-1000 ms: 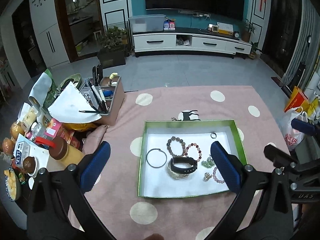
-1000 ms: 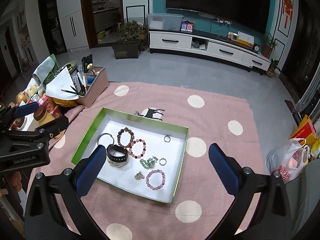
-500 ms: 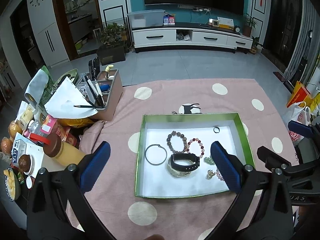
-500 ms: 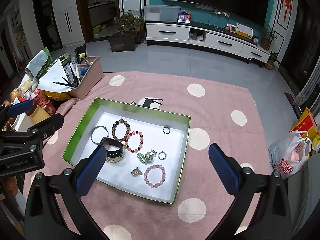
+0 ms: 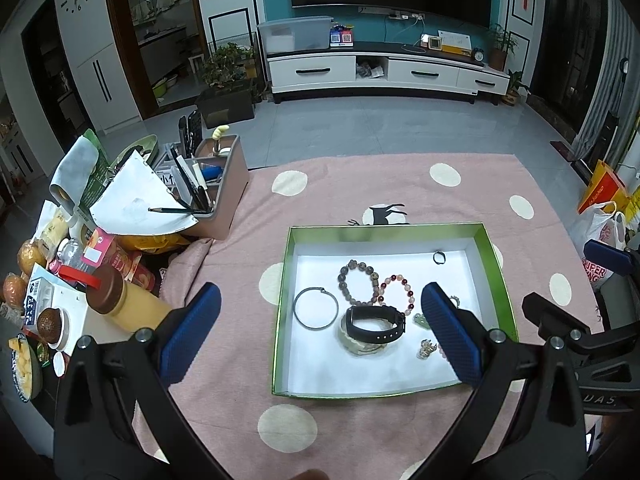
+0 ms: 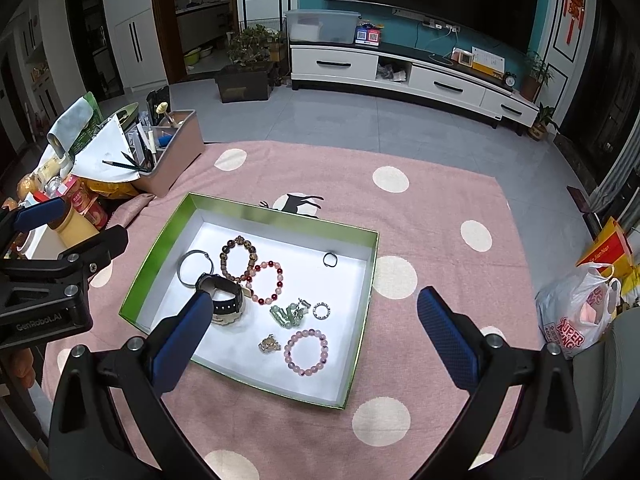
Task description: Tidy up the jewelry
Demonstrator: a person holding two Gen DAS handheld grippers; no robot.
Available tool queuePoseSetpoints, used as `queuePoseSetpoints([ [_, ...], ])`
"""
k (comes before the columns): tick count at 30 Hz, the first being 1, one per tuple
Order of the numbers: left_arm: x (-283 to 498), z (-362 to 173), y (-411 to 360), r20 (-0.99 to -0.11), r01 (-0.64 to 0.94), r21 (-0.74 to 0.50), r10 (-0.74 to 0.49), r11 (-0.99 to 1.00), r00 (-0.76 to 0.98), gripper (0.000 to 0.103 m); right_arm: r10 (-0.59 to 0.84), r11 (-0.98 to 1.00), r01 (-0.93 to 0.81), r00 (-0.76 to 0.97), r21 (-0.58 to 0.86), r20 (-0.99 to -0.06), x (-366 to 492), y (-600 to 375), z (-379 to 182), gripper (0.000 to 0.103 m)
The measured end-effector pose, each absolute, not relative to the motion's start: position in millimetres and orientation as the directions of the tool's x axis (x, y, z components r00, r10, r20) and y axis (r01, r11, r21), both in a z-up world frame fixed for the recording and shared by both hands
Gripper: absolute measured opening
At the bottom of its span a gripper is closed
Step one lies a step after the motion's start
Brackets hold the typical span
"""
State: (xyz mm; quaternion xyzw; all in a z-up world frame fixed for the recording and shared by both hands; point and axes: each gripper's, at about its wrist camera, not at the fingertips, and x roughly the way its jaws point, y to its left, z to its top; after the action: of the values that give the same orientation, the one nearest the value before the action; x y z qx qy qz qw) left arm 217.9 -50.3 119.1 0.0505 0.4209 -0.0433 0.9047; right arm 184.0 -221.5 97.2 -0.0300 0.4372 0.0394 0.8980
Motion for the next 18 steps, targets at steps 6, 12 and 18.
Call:
queuePoseSetpoints([
  [6,218.6,116.5,-48.2,-0.766,0.122,0.055,-0.036,0.991,0.642,0.101,0.045,0.995,-0.097,0.615,-0.019,-0.787,183.8,-221.5,97.2,0.102],
  [12,219.1,115.3,-47.8,-0.766,0.121,0.057,-0.035,0.991,0.642,0.101,0.044,0.995,-0.096,0.615,-0.019,-0.787,183.8,-220.9,97.3,0.102],
  [18,219.4,114.9,-47.4,-0.767,0.122,0.057,-0.035,0.991,0.641,0.101,0.043,0.995,-0.096,0.618,-0.021,-0.785,184.3,-223.2,96.2,0.102],
])
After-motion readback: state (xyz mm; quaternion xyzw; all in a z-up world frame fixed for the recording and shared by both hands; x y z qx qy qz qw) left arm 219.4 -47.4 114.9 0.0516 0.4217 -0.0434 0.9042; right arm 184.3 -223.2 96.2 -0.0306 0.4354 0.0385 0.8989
